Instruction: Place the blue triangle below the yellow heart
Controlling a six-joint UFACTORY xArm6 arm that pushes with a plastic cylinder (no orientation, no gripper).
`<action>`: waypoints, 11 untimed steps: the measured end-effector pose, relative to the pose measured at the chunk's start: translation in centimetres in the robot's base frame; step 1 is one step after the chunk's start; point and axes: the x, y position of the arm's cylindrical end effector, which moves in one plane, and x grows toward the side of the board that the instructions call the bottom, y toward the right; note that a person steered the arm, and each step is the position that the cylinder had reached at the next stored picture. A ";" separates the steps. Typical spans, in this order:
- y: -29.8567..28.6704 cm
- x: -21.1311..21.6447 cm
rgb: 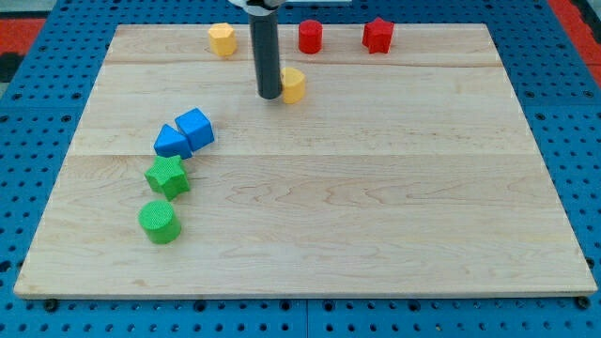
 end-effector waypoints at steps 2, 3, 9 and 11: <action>-9.7 0.0; -15.1 2.8; -1.9 10.5; -13.1 10.9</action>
